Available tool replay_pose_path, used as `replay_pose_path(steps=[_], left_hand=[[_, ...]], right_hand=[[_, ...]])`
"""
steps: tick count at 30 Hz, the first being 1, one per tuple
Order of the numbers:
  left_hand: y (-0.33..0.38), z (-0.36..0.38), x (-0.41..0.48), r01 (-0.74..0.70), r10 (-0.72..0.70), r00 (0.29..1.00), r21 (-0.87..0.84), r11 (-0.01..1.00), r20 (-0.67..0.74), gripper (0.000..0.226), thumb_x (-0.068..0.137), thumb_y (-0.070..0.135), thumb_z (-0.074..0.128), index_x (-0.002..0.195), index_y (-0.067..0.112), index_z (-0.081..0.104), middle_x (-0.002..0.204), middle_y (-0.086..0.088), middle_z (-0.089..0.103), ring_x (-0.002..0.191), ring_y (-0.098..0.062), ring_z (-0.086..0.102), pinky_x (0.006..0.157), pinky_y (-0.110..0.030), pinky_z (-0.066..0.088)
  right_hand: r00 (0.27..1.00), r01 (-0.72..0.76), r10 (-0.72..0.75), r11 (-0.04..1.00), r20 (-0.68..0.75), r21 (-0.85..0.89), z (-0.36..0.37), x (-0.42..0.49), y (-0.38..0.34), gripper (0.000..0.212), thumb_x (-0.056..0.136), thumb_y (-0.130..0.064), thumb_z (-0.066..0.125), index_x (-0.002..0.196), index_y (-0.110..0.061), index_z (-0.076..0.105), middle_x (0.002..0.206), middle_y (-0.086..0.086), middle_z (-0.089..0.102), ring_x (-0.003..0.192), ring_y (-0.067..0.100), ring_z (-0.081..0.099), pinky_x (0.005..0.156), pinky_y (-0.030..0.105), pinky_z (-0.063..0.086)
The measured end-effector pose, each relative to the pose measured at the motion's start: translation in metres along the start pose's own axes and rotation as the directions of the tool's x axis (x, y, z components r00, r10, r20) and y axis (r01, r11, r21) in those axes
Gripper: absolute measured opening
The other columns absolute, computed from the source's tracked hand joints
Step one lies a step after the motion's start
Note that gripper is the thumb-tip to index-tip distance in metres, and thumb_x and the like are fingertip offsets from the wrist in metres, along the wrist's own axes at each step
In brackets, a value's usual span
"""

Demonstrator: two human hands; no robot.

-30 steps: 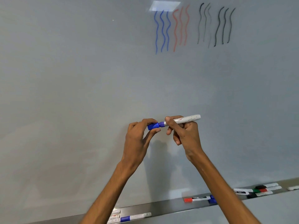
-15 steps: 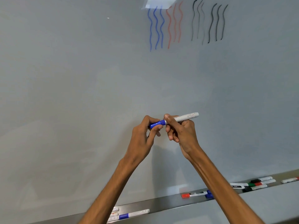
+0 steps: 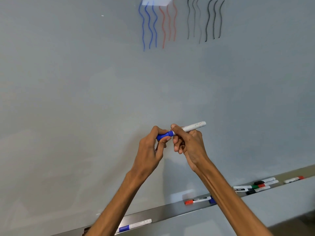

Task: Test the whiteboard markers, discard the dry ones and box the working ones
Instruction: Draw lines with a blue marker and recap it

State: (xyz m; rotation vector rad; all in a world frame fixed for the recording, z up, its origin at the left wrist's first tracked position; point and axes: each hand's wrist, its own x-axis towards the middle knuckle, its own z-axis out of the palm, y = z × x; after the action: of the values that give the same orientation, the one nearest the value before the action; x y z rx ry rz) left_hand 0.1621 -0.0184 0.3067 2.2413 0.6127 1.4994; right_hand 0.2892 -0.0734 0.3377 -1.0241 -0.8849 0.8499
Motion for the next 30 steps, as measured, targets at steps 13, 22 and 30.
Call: replay_pose_path(steps=[13, 22, 30], left_hand=[[-0.004, 0.05, -0.003, -0.112, 0.102, 0.986, 0.073, 0.991, 0.133, 0.01, 0.095, 0.023, 0.054, 0.103, 0.024, 0.048, 0.103, -0.004, 0.07, 0.089, -0.013, 0.064, 0.079, -0.022, 0.051], [0.004, 0.111, 0.0, 0.067, -0.076, 0.934, 0.038, 0.997, 0.348, 0.03, 0.101, 0.04, 0.046, 0.127, 0.026, 0.055, 0.101, 0.012, 0.064, 0.083, -0.008, 0.06, 0.073, -0.017, 0.046], [0.025, 0.216, -0.013, 0.135, -0.149, 0.874, 0.063, 0.989, 0.462, 0.017, 0.094, 0.032, 0.064, 0.11, 0.028, 0.068, 0.101, 0.016, 0.066, 0.089, -0.004, 0.057, 0.073, -0.011, 0.039]], right_hand=[[0.99, -0.039, 0.041, 0.999, -0.132, 0.022, -0.049, -0.007, 0.005, 0.024, 0.094, -0.021, 0.065, 0.077, -0.005, 0.065, 0.054, 0.005, 0.06, 0.041, 0.014, 0.054, 0.042, 0.02, 0.045], [0.974, -0.163, 0.143, 0.981, -0.175, -0.108, -0.127, -0.005, 0.009, 0.032, 0.092, -0.042, 0.064, 0.091, -0.011, 0.071, 0.068, 0.007, 0.066, 0.049, 0.019, 0.059, 0.046, 0.022, 0.046], [0.926, -0.305, 0.247, 0.935, -0.286, -0.18, -0.259, -0.02, 0.01, 0.035, 0.089, -0.042, 0.069, 0.102, -0.01, 0.076, 0.08, 0.005, 0.072, 0.061, 0.018, 0.064, 0.054, 0.024, 0.047]])
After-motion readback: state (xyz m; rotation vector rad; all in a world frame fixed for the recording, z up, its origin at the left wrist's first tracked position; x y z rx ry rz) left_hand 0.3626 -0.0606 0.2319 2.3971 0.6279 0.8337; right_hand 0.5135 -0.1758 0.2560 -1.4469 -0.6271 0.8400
